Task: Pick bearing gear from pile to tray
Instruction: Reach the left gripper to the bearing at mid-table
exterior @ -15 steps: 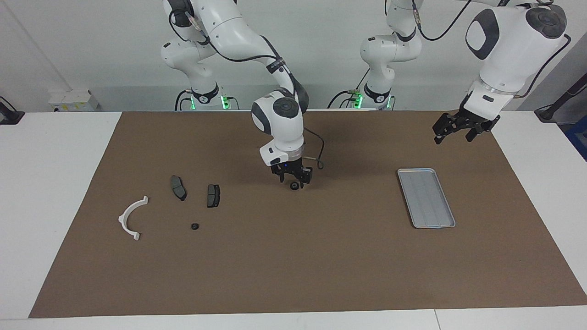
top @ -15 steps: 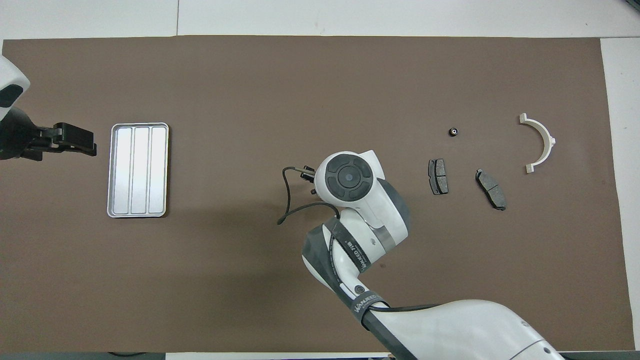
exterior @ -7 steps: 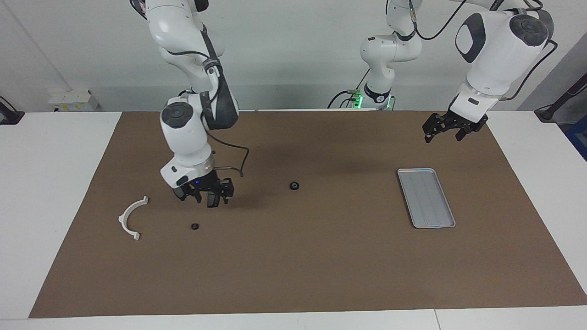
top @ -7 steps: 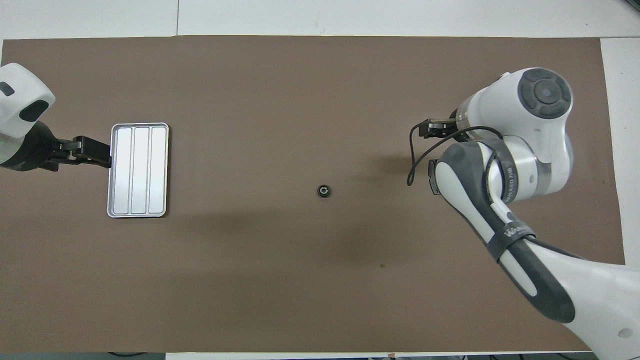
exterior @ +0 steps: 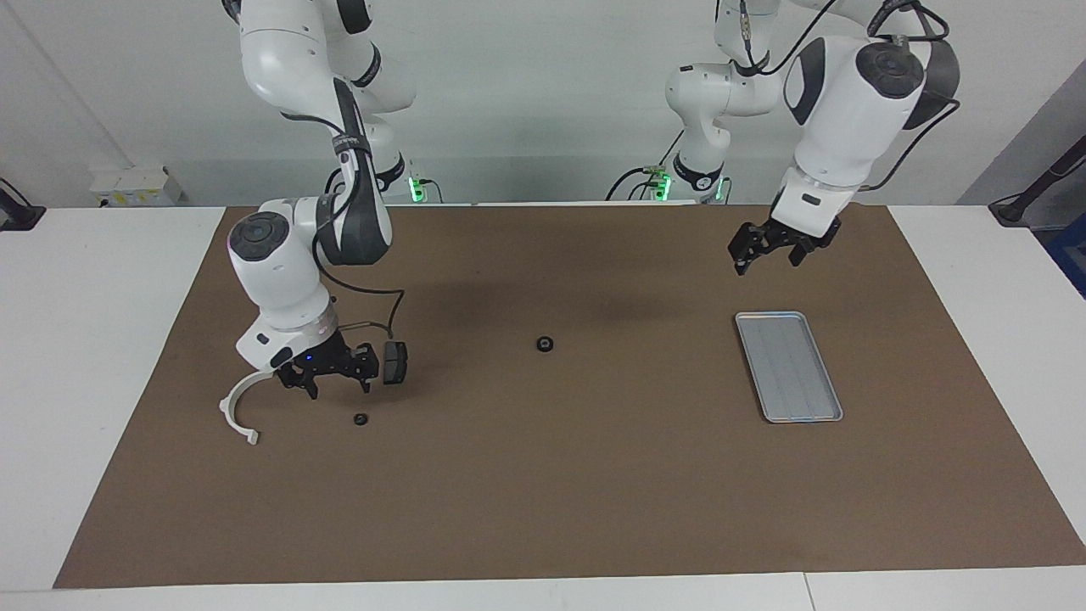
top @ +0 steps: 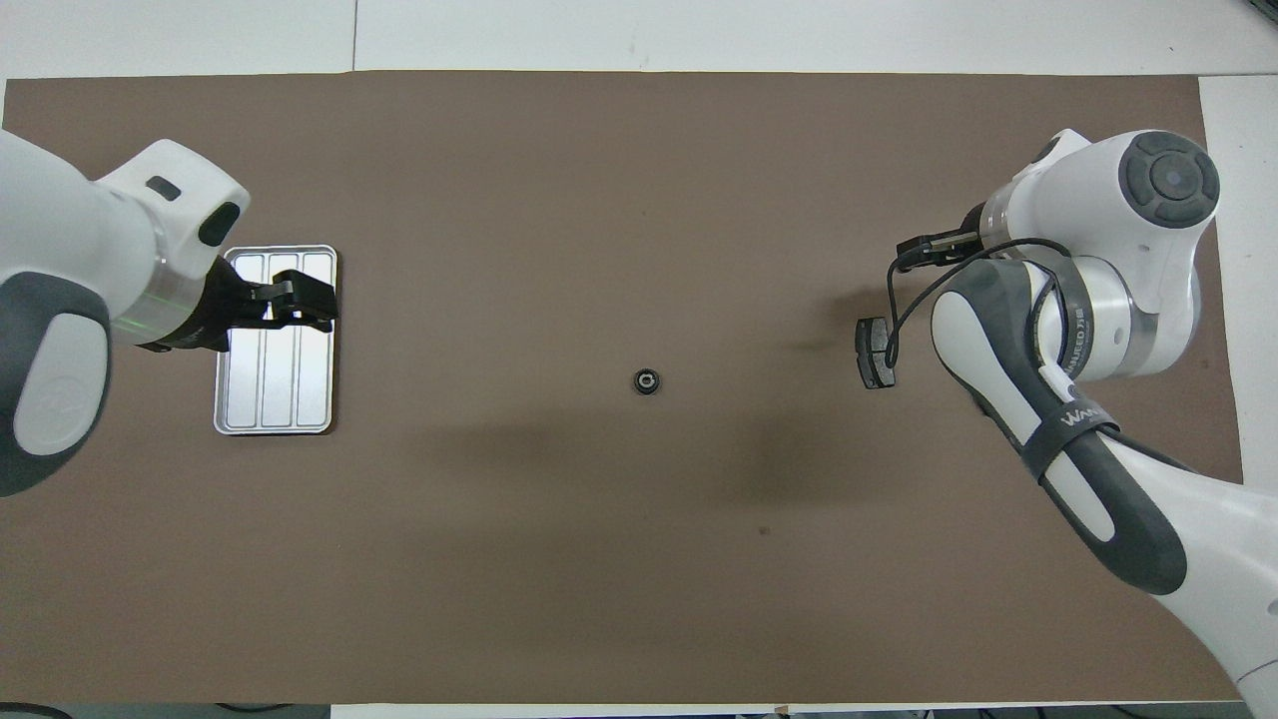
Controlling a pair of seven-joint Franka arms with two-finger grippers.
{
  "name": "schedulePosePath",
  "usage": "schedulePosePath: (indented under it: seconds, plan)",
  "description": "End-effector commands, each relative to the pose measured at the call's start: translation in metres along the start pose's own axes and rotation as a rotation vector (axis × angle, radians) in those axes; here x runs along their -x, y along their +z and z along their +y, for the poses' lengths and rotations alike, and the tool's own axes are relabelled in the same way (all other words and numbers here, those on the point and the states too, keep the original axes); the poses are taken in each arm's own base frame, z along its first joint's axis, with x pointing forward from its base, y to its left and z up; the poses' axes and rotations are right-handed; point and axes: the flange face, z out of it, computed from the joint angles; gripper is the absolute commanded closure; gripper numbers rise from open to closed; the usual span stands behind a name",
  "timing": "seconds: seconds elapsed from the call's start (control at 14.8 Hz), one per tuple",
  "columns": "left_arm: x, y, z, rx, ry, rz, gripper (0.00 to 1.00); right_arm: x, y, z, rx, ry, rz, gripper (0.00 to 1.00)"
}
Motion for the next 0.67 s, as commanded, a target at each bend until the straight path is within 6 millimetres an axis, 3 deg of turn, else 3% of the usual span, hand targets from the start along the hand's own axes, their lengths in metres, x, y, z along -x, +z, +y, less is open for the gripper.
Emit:
schedulePosePath:
  seconds: [0.0, 0.07, 0.2, 0.27, 0.4, 0.54, 0.61]
  plan:
    - [-0.004, 0.031, 0.056, 0.05, -0.07, 0.011, 0.0, -0.004, 0.004, -0.002, -0.003, -0.026, 0.028, 0.13]
    - [-0.006, 0.045, 0.081, 0.051, -0.087, 0.004, 0.0, -0.007, 0.002, -0.004, -0.004, -0.026, 0.036, 0.13]
    - [-0.006, 0.056, 0.109, 0.059, -0.091, 0.008, 0.0, -0.011, 0.012, -0.004, -0.007, -0.021, 0.03, 0.13]
    - [-0.003, 0.077, 0.132, 0.043, -0.076, -0.013, 0.0, -0.013, 0.018, -0.004, -0.011, -0.017, 0.03, 0.14]
    - [-0.018, 0.101, 0.182, 0.026, -0.117, -0.02, 0.0, -0.013, 0.032, -0.007, -0.01, -0.02, 0.03, 0.14]
    - [-0.013, 0.137, 0.233, -0.006, -0.161, -0.028, 0.0, -0.009, 0.046, -0.006, -0.011, -0.017, 0.009, 0.15]
    - [-0.009, 0.151, 0.25, -0.009, -0.179, -0.03, 0.0, -0.008, 0.053, -0.006, -0.011, -0.018, 0.007, 0.15]
